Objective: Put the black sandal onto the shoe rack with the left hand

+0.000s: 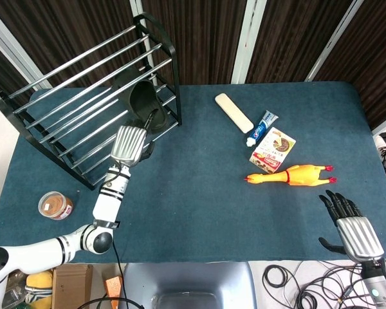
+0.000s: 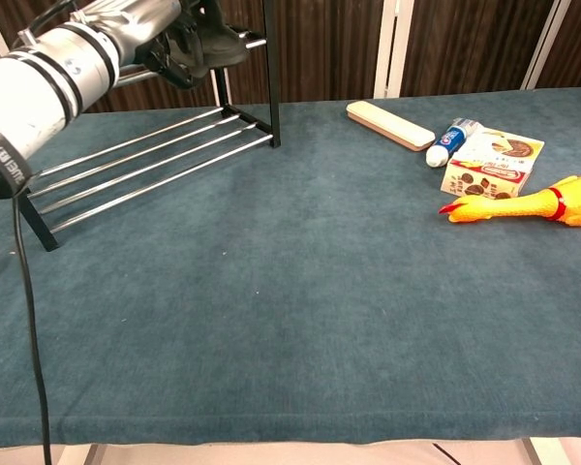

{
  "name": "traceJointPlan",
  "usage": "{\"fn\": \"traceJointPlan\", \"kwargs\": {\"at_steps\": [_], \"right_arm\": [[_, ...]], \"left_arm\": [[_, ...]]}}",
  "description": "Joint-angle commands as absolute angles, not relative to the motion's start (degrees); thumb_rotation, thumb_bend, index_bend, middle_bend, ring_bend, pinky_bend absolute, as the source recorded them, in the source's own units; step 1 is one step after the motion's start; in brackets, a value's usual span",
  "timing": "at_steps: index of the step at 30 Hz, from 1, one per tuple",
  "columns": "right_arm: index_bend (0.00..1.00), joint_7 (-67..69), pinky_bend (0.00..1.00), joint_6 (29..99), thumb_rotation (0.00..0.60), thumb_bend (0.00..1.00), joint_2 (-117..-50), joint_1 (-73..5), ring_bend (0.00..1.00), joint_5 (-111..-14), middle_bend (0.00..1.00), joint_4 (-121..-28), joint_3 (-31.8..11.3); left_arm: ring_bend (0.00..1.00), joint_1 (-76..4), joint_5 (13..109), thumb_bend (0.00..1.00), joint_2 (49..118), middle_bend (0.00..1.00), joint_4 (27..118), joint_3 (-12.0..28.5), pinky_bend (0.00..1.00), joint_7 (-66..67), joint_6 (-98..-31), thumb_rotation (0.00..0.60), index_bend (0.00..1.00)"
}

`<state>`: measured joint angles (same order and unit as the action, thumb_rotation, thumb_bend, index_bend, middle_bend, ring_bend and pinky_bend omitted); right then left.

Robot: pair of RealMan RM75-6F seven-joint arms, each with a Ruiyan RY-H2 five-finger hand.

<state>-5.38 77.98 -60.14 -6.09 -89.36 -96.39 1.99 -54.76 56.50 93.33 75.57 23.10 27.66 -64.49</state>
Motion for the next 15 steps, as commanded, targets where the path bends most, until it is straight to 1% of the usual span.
{"fn": "traceJointPlan", "kwargs": {"at_steps": [1,4,9,15], "right_arm": [[0.0,-5.4,0.14,77.91,0.6,0.13,-60.13,-6.14,0.0,-89.28,0.0,-96.46,1.93],[0.0,-5.28,0.14,77.87,0.6,0.13,-60.06,-6.16,0.0,-89.2,0.0,-96.44,1.87],[0.0,-4.85,0.14,78.1,0.6,0.13,-59.92,-6.02,0.0,-89.38,0.0,-96.33,1.96],[0.0,-4.78,0.14,78.15,0.6,0.13,-59.88,-5.99,0.0,-89.43,0.0,-96.3,1.96]], "left_arm": [[0.32,-55.85,55.61,0.42,94.83,0.4,72.66,24.06,0.38,26.16,-63.57,0.6,0.09],[0.31,-56.62,55.45,0.42,96.2,0.39,70.21,24.72,0.38,24.4,-63.19,0.6,0.09],[0.25,-57.72,56.9,0.42,98.13,0.33,66.24,25.21,0.38,21.14,-63.3,0.6,0.07],[0.24,-58.5,58.22,0.42,99.42,0.31,63.01,25.39,0.38,18.24,-63.12,0.6,0.07]]}}
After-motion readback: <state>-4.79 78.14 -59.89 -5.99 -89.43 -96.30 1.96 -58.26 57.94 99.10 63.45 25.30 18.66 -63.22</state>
